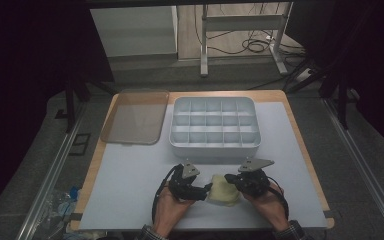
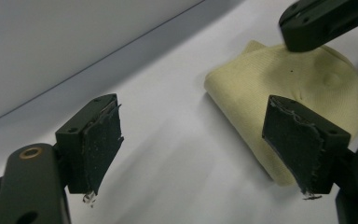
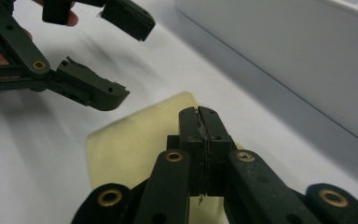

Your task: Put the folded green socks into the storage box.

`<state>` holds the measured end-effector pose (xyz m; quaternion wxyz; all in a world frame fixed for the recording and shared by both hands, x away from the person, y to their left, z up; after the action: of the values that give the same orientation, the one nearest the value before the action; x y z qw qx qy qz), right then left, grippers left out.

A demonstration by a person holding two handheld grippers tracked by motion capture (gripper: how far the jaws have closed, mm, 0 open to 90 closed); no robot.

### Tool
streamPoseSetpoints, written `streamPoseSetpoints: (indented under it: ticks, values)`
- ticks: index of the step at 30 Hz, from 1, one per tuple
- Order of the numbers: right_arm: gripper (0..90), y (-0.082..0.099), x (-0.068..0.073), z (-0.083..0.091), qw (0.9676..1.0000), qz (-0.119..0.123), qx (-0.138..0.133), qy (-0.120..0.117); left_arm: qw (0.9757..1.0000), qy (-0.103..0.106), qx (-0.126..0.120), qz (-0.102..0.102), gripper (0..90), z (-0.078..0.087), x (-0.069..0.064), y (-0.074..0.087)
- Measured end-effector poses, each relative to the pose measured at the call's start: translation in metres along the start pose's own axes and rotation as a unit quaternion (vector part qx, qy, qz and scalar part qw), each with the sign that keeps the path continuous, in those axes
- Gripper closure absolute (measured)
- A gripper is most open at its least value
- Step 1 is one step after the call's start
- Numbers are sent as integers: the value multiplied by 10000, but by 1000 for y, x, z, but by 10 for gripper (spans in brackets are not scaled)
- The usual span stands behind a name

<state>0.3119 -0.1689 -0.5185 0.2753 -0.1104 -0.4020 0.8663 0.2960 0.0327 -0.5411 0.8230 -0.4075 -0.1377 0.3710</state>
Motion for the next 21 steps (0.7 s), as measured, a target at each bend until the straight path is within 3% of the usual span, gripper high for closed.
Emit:
streamPoseSetpoints:
  ticks: [3, 10, 14, 21]
  values:
    - [892, 1, 0, -13, 9998, 108, 150, 101, 10000, -8, 21, -4, 197, 1, 1, 2]
    - [895, 10, -3, -26, 9993, 71, 308, 190, 10000, -20, 39, 35, 197, 0, 3, 4]
    - [897, 13, -4, -28, 9995, -38, 258, 157, 10000, -23, 23, 45, 198, 1, 3, 4]
    - [889, 10, 3, -21, 9997, 74, 208, 137, 10000, -28, 29, 56, 198, 2, 4, 5]
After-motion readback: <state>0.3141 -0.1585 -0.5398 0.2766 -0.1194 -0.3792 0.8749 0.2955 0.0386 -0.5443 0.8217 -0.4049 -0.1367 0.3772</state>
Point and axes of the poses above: each handheld gripper's, and its own axes: z roughly backward along the jaws, y roughly out of its underside, x roughly to its left, the point moved 3 cm from there along -z, roughly forward along the jaws
